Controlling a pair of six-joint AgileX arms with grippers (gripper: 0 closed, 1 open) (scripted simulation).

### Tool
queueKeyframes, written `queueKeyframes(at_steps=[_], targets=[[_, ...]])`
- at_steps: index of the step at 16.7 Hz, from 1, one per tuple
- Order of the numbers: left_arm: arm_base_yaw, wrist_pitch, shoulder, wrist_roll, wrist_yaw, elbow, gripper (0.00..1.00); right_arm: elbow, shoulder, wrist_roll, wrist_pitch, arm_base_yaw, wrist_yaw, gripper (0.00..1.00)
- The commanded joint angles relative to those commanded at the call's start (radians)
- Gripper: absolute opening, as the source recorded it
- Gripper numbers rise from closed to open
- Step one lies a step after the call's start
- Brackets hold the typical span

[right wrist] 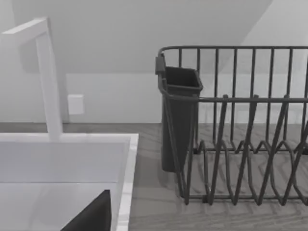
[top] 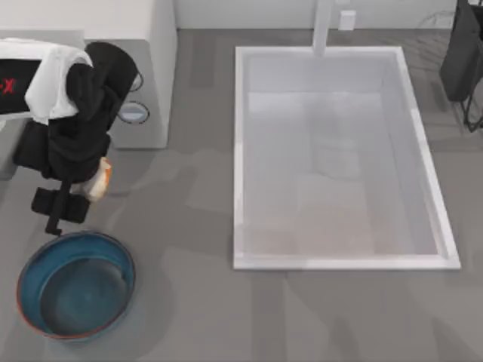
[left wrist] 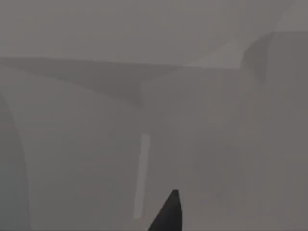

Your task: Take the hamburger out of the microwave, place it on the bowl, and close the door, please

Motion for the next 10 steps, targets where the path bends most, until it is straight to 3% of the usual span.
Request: queueKeyframes(at_steps=[5, 10], targets=[[-0.191, -0.531, 0.183, -0.592, -0.142, 0.139, 0.0, 0.0, 0.0, 0.0, 0.0, 0.0, 0.0, 1.0], [-0.327, -0.873, 0.339, -0.946, -0.247, 0.187, 0.0, 0.0, 0.0, 0.0, 0.0, 0.0, 0.0, 1.0]])
